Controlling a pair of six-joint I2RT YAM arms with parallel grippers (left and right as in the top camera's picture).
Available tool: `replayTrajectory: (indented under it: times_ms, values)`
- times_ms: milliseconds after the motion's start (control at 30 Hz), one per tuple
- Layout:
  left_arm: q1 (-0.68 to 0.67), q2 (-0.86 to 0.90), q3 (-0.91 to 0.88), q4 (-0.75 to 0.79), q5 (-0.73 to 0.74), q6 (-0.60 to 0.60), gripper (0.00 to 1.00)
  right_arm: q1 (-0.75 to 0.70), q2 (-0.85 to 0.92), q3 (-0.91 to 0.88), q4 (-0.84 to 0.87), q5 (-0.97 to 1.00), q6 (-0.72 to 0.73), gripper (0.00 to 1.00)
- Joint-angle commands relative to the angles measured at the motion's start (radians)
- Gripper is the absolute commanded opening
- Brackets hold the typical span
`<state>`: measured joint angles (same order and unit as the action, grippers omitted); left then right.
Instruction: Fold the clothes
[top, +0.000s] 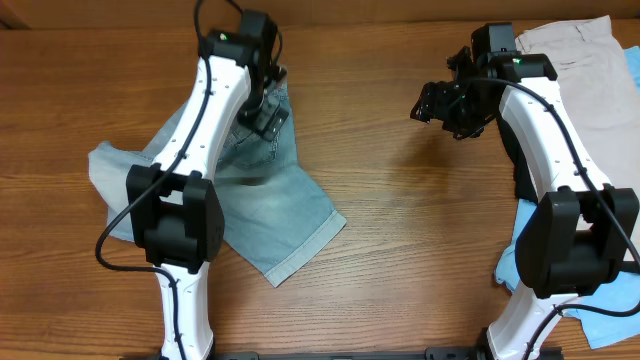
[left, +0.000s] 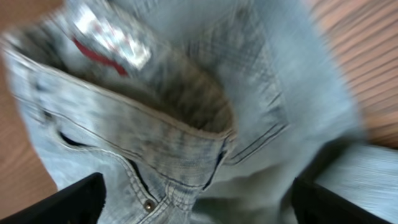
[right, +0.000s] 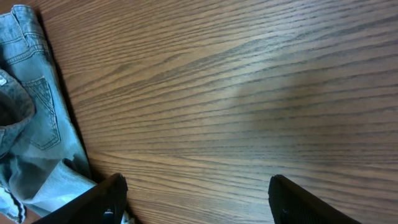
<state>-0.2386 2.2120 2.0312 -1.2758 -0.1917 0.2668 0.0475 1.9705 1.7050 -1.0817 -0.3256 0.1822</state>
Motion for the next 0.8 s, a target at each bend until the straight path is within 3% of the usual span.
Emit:
replayTrajectory:
  times_ms: [0, 100, 133, 200, 367, 533, 600, 633, 700, 767]
  values:
    - [0.006, -0.007, -0.091, 0.022, -0.086, 0.024, 0.94, -0.003, -0.003, -0.003, 0.003, 0.003, -0.023, 0.77]
    - [0.014, -0.007, -0.122, 0.044, -0.135, -0.024, 0.88, -0.003, -0.003, -0.003, 0.01, 0.003, -0.023, 0.77]
    - [0.017, -0.007, -0.129, 0.066, -0.138, -0.04, 0.79, -0.003, -0.003, -0.003, 0.012, 0.002, -0.023, 0.77]
    - [0.021, -0.007, -0.146, 0.119, -0.158, -0.071, 0.72, -0.003, -0.003, -0.003, 0.013, 0.002, -0.022, 0.77]
    - [0.02, -0.007, -0.204, 0.211, -0.155, -0.073, 0.66, -0.003, -0.003, -0.003, 0.003, 0.002, -0.023, 0.77]
    - [0.013, -0.007, -0.232, 0.209, -0.151, -0.072, 0.64, -0.003, -0.003, -0.003, 0.005, 0.003, -0.023, 0.77]
    - [0.013, -0.007, -0.232, 0.208, -0.151, -0.072, 0.53, -0.003, -0.003, -0.003, 0.007, 0.003, -0.023, 0.77]
    - [0.013, -0.007, -0.231, 0.208, -0.151, -0.072, 0.32, -0.003, -0.003, -0.003, 0.007, 0.002, -0.023, 0.77]
    - [0.014, -0.007, -0.231, 0.208, -0.151, -0.072, 0.09, -0.003, -0.003, -0.003, 0.006, 0.002, -0.023, 0.77]
    - [0.028, -0.007, -0.205, 0.184, -0.159, -0.073, 0.04, -0.003, -0.003, -0.003, 0.003, 0.002, -0.022, 0.77]
